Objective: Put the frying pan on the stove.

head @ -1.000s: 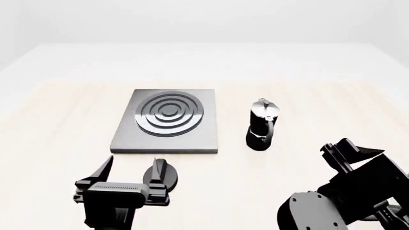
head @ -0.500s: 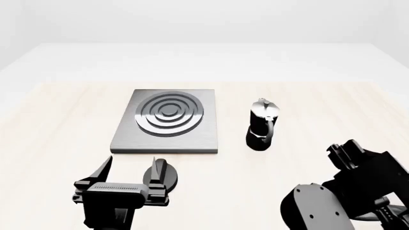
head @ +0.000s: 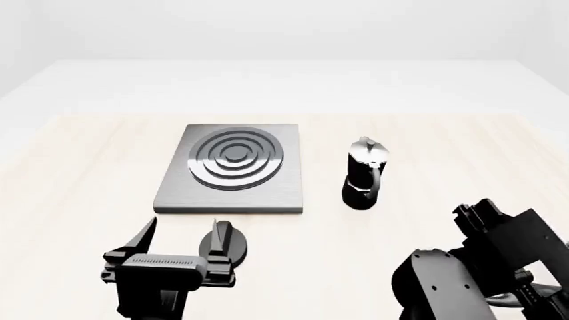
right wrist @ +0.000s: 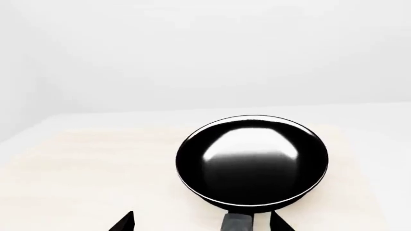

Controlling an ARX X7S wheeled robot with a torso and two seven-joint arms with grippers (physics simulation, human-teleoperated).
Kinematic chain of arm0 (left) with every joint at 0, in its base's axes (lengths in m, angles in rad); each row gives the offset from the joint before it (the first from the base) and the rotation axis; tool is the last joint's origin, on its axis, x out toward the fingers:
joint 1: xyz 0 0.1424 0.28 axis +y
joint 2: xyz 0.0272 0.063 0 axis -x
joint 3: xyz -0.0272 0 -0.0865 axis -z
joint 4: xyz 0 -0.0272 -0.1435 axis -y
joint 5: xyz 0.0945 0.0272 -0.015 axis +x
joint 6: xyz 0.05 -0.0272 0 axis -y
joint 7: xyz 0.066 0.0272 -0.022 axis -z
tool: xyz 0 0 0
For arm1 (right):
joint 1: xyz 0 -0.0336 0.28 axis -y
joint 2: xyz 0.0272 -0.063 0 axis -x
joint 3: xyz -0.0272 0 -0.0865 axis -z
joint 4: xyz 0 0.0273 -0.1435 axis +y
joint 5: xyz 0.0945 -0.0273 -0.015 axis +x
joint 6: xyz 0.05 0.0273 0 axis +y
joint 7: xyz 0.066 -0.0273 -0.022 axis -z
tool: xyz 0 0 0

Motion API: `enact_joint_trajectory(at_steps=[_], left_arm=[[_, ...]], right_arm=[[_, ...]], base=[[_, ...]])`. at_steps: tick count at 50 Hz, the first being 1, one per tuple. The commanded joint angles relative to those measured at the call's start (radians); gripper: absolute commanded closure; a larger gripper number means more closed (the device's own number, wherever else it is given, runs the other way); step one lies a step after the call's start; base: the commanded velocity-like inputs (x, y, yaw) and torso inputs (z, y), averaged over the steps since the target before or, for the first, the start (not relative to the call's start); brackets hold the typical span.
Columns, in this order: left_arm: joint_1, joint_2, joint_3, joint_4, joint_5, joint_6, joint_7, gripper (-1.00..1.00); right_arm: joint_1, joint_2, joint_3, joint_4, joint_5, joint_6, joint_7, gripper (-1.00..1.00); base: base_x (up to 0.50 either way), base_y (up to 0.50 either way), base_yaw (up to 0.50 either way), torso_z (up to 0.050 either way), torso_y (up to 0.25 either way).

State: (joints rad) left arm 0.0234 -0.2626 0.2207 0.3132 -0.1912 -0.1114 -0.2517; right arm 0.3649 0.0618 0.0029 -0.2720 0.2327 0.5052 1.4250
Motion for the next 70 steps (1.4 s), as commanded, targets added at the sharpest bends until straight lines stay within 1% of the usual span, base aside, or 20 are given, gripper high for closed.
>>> enact_joint_trajectory(at_steps=[1,12,41,45,54,70], left_arm=[[-0.002,-0.005,0.003,0.001,-0.004,-0.002,-0.005,-1.00],[0.006,-0.010,0.005,0.004,-0.006,0.004,-0.011,-1.00],[-0.001,-0.021,0.015,0.003,-0.014,0.002,-0.021,-1.00],[-0.002,-0.022,0.015,0.003,-0.016,0.003,-0.021,-1.00],[0.005,-0.024,0.019,0.007,-0.018,0.009,-0.023,-1.00],[0.006,-0.027,0.023,0.007,-0.026,0.014,-0.028,-1.00]], right_arm=[[0.018,0.000,0.020,0.068,0.023,-0.033,0.005,-1.00],[0.039,-0.016,0.019,0.161,0.026,-0.095,0.022,-1.00],[0.126,-0.017,0.018,0.341,0.030,-0.169,0.065,-1.00],[0.127,-0.014,0.020,0.346,0.029,-0.167,0.074,-1.00],[0.131,-0.009,0.050,0.339,0.079,-0.102,0.079,-1.00],[0.126,0.001,0.076,0.326,0.135,-0.060,0.064,-1.00]], base=[[0.00,0.00,0.00,0.000,0.000],[0.00,0.00,0.00,0.000,0.000],[0.00,0.00,0.00,0.000,0.000],[0.00,0.00,0.00,0.000,0.000],[0.00,0.00,0.00,0.000,0.000],[0.00,0.00,0.00,0.000,0.000]])
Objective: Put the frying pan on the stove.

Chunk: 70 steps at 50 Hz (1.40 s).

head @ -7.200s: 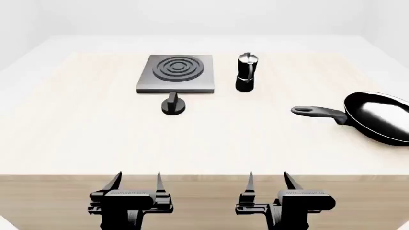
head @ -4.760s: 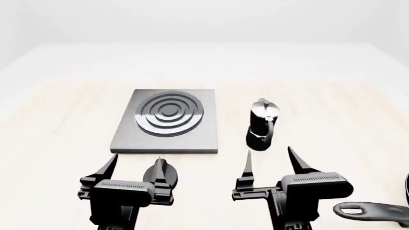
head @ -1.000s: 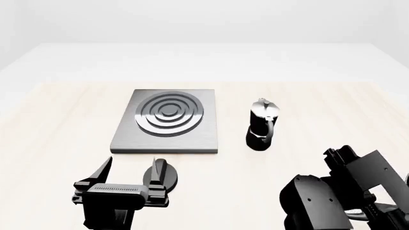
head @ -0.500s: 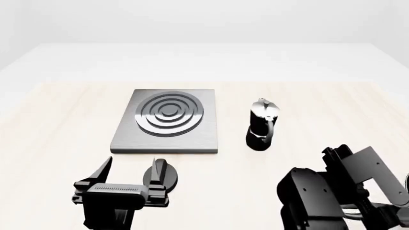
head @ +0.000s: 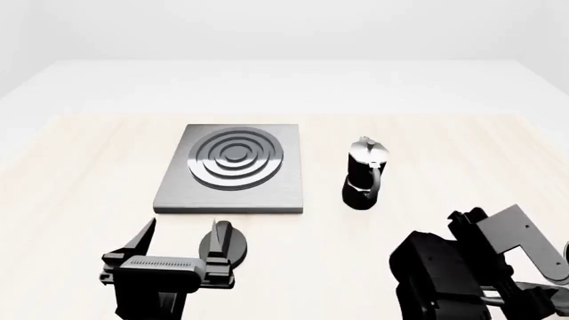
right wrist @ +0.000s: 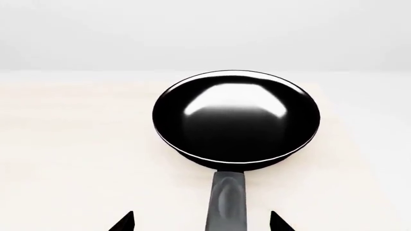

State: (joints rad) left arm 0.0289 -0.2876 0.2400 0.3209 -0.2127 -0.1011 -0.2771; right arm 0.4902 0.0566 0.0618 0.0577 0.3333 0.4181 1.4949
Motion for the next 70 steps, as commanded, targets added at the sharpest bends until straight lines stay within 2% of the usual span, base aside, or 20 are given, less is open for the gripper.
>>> enact_joint_trajectory(at_steps=[1,70], left_arm=[[0.001,-0.002,0.003,-0.001,-0.004,0.004,-0.003,-1.00],[-0.013,-0.022,0.027,0.012,-0.012,-0.011,-0.032,-1.00]], right_arm=[[0.001,0.006,0.018,-0.002,0.038,0.028,-0.009,-1.00],[-0.005,0.018,0.088,0.111,0.147,-0.016,-0.039,-1.00]], base=[[0.00,0.00,0.00,0.000,0.000],[0.00,0.00,0.00,0.000,0.000]])
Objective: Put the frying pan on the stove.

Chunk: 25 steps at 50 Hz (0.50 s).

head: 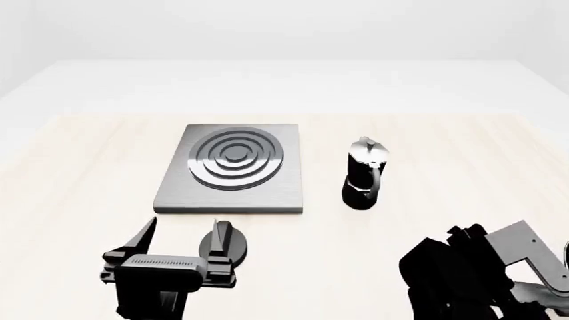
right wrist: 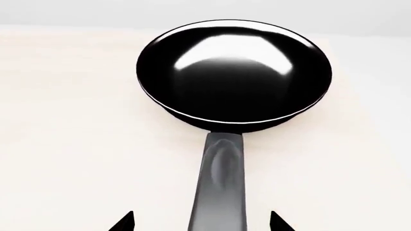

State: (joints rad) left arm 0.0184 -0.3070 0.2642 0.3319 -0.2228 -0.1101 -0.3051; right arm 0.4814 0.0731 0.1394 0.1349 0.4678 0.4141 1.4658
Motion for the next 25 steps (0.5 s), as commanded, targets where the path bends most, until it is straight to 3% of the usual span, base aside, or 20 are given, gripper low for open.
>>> enact_joint_trajectory(at_steps=[1,21,22,25], left_arm=[[-0.003,-0.003,0.003,0.001,-0.002,-0.002,-0.004,-1.00],[-0.002,-0.007,0.009,-0.003,-0.004,0.005,-0.011,-1.00],[-0.002,-0.007,0.008,-0.004,-0.005,0.005,-0.011,-1.00],[-0.003,-0.008,0.009,-0.007,-0.005,0.007,-0.012,-1.00]], right_arm=[[0.004,0.002,0.010,0.035,0.013,-0.012,-0.010,-1.00],[0.016,0.005,0.007,0.104,0.008,-0.050,-0.020,-1.00],[0.015,0.005,0.007,0.103,0.009,-0.047,-0.019,1.00],[0.011,0.008,0.007,0.090,0.012,-0.043,-0.016,1.00]], base=[[0.00,0.00,0.00,0.000,0.000],[0.00,0.00,0.00,0.000,0.000],[0.00,0.00,0.00,0.000,0.000],[0.00,0.00,0.00,0.000,0.000]])
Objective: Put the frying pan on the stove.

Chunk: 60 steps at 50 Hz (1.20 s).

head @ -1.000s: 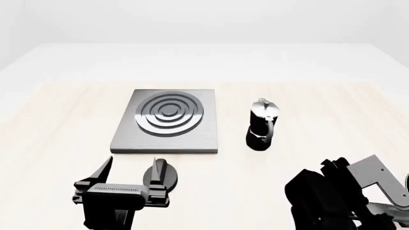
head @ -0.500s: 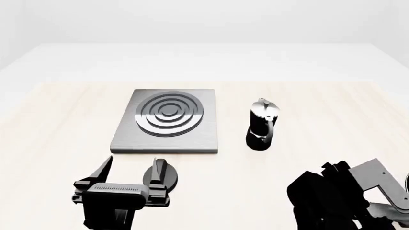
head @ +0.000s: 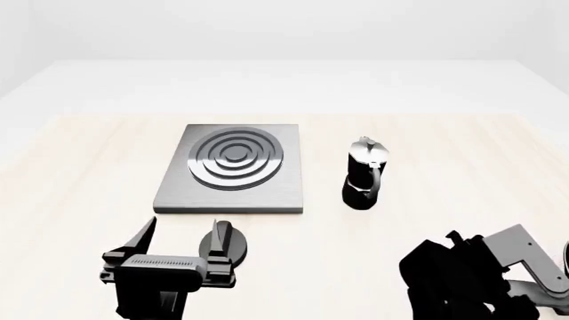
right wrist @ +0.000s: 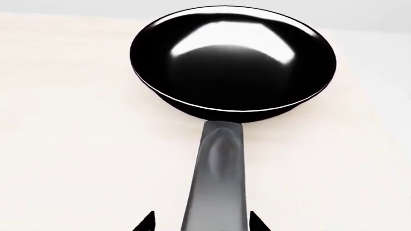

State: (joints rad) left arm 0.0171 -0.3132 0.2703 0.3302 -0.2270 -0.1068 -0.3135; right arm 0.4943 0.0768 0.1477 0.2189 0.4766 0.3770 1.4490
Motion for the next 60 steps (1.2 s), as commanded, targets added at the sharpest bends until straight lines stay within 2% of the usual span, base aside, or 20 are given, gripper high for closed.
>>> enact_joint_trajectory(at_steps=[1,23,60], left_arm=[[-0.002,-0.001,0.003,-0.006,-0.001,0.004,-0.003,-1.00],[-0.005,-0.008,0.007,-0.006,-0.008,0.004,-0.009,-1.00],[-0.007,-0.020,0.011,0.001,-0.015,0.005,-0.020,-1.00]], right_arm=[[-0.002,0.004,-0.001,0.006,0.003,-0.006,0.002,1.00],[-0.028,0.022,-0.032,-0.098,-0.015,0.017,0.020,1.00],[-0.072,0.061,-0.120,-0.294,-0.037,0.021,-0.046,1.00]], base=[[0.00,0.00,0.00,0.000,0.000],[0.00,0.00,0.00,0.000,0.000],[0.00,0.00,0.00,0.000,0.001]])
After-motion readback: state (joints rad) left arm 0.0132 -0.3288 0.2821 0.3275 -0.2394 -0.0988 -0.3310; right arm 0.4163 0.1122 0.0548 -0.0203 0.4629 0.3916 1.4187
